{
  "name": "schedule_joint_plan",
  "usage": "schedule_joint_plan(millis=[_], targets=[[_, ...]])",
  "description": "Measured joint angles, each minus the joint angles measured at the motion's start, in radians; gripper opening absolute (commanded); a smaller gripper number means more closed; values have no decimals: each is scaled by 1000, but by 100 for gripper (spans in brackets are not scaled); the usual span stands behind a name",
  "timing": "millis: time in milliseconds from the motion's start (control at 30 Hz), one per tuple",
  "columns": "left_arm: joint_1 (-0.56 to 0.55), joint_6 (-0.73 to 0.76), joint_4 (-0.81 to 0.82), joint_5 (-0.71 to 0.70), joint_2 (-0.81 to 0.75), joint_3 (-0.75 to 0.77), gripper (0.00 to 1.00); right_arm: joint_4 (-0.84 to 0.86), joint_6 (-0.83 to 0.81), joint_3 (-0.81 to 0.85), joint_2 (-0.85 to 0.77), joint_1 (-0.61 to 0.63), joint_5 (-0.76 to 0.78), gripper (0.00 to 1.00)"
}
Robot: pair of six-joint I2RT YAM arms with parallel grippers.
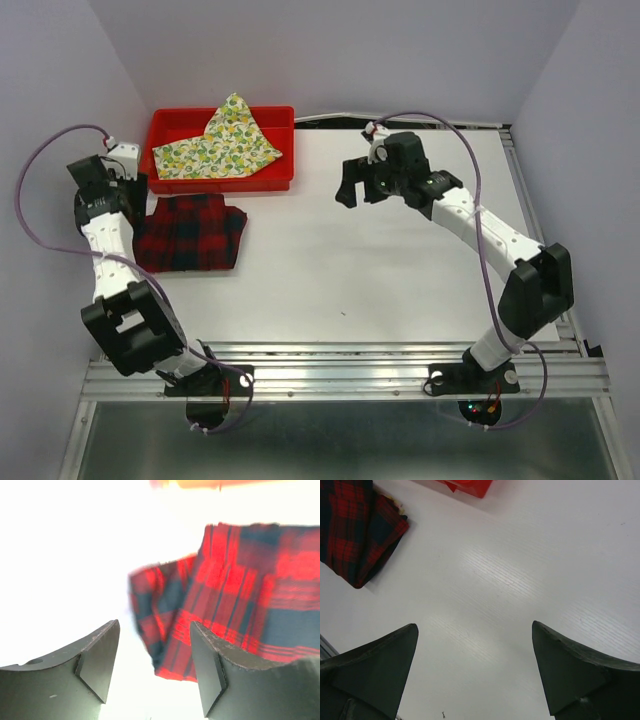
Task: Fold and stack the skirts
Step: Neatly place the folded skirt to the corner
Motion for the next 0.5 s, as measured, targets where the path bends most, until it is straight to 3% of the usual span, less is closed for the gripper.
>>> schedule_joint_plan(millis=[100, 167, 200, 267, 500], targets=[[-21, 3, -53, 45, -66, 90, 73, -23, -18, 8, -16, -16, -6, 100], [-49, 3, -94, 75, -83, 137, 95, -47, -39, 20, -22, -50, -15, 100], [-70, 0, -106, 86, -89, 146, 99, -59, -52, 26, -24, -69, -18, 100], [-119, -6, -130, 79, -100, 149, 99, -81, -73, 29, -27, -108, -25, 100], [-598, -86, -178, 29, -117, 154, 99, -164, -170, -44, -62, -373, -44, 100]])
